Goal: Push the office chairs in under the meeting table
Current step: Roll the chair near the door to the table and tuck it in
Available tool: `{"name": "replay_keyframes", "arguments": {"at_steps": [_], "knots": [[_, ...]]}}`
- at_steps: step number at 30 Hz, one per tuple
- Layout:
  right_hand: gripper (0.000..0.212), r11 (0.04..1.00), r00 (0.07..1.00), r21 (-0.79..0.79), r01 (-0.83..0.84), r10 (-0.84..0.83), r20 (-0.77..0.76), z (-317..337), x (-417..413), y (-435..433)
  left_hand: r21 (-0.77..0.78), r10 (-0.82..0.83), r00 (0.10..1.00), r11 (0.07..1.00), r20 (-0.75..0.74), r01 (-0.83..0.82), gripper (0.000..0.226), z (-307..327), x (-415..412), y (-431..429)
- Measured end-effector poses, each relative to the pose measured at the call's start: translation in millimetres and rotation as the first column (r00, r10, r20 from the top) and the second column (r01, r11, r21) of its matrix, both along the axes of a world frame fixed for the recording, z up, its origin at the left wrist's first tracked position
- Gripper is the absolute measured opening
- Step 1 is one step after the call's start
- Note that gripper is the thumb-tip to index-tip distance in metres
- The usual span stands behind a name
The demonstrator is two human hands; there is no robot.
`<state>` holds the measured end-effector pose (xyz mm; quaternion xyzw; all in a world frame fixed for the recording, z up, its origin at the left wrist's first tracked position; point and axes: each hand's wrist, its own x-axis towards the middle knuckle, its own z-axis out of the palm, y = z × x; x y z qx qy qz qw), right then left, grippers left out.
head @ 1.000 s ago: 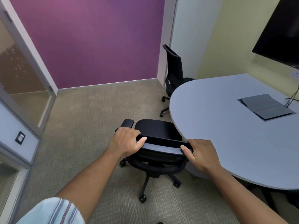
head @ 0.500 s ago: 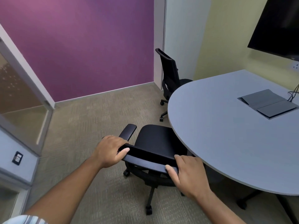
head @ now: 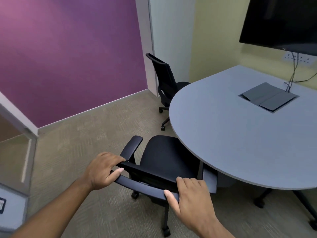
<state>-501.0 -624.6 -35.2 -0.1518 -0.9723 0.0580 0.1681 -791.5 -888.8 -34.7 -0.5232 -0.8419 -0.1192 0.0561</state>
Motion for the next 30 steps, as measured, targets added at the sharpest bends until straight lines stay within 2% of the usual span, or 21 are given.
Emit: {"name": "replay_keyframes", "arguments": {"at_steps": [7,17,24,30], "knots": [[0.054,0.984,0.983,-0.028,0.178,-0.176,0.061,-0.8,-26.0,-63.8,-0.012,-0.133,0.991,0.991,-0.014,0.132,0.046,1.1,-59.2,-13.1],[0.056,0.921,0.907,-0.018,0.390,-0.381,0.180,16.7,-85.6,-140.8,-0.060,-0.286,0.958,0.957,-0.018,0.285,0.052,5.9,-142.2,-24.8],[0.063,0.902,0.867,-0.037,0.431,-0.402,0.293,27.2,-114.7,-171.2,-0.070,-0.348,0.937,0.935,0.000,0.347,0.056,9.7,-178.5,-23.2],[0.080,0.935,0.905,-0.038,0.354,-0.332,0.267,20.2,-131.9,-179.6,-0.076,-0.309,0.951,0.948,-0.003,0.308,0.057,9.6,-196.5,-20.0]]}}
